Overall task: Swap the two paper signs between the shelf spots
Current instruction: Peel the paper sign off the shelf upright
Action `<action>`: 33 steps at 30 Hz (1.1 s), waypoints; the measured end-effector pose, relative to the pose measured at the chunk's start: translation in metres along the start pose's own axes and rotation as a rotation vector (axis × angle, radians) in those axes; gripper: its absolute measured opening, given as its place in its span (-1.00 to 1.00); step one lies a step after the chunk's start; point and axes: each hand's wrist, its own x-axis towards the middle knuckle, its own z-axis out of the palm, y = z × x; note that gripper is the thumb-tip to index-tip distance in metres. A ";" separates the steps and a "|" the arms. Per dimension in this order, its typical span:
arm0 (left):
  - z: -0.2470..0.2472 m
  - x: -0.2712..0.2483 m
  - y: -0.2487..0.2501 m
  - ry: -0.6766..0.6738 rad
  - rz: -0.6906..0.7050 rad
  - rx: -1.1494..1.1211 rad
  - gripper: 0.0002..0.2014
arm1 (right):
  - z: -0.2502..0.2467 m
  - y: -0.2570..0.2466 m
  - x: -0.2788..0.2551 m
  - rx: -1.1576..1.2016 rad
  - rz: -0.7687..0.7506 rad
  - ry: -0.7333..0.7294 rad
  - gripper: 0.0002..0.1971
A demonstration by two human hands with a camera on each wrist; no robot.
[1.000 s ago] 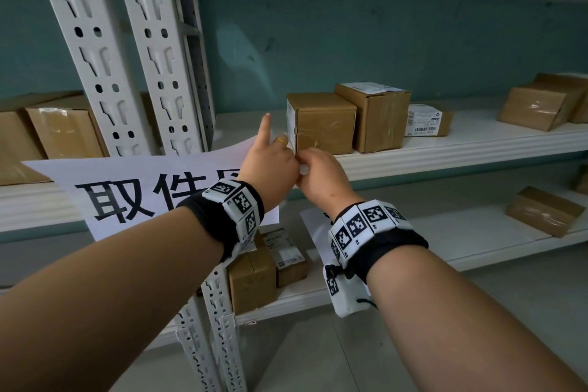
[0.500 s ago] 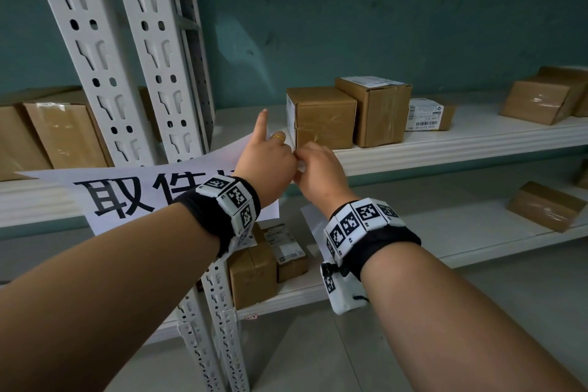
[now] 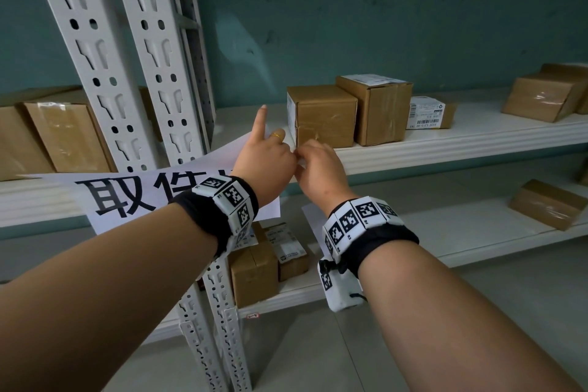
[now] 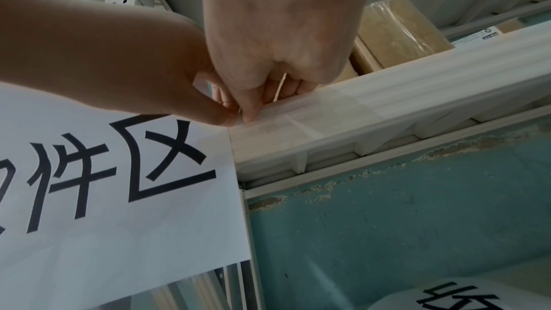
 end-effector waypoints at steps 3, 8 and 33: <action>0.000 0.001 0.002 -0.003 -0.006 0.006 -0.72 | -0.001 0.000 0.001 0.005 0.004 -0.007 -0.83; 0.000 0.002 0.002 -0.023 -0.015 0.009 -0.70 | -0.001 0.001 0.001 0.012 -0.002 -0.020 -0.84; 0.002 0.004 0.002 -0.017 -0.030 -0.070 -0.74 | 0.007 0.010 -0.001 0.077 -0.024 0.049 -0.88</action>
